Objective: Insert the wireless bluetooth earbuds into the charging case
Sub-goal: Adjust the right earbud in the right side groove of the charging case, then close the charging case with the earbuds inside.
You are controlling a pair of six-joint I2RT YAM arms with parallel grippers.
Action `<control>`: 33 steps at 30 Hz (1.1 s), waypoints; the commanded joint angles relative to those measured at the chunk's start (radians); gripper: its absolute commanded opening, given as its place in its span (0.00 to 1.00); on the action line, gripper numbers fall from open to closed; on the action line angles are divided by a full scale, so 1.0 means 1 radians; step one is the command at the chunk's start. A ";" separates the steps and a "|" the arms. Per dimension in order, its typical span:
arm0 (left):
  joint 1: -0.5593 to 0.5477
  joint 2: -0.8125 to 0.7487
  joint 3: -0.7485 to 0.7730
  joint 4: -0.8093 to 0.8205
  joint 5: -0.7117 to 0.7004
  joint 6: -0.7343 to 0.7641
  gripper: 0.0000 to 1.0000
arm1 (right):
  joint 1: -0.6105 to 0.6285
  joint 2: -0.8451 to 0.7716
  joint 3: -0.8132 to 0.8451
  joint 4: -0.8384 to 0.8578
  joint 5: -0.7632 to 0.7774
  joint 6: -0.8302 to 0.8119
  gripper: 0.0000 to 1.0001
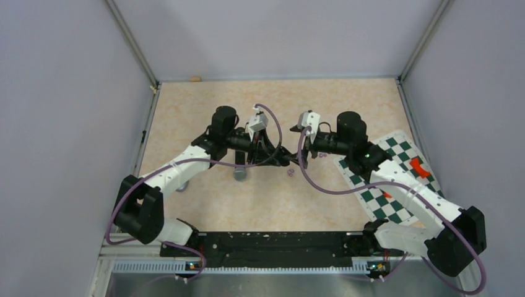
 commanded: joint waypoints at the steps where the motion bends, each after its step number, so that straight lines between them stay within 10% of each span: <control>1: -0.001 -0.011 0.015 0.040 0.032 0.028 0.00 | 0.011 -0.064 0.047 0.023 0.054 0.026 0.94; 20: -0.006 -0.009 0.029 -0.004 0.048 0.065 0.00 | -0.041 -0.044 0.019 0.100 0.245 0.010 0.91; 33: -0.006 -0.011 0.035 -0.021 0.025 0.079 0.00 | -0.041 -0.104 0.086 -0.188 -0.242 -0.092 0.93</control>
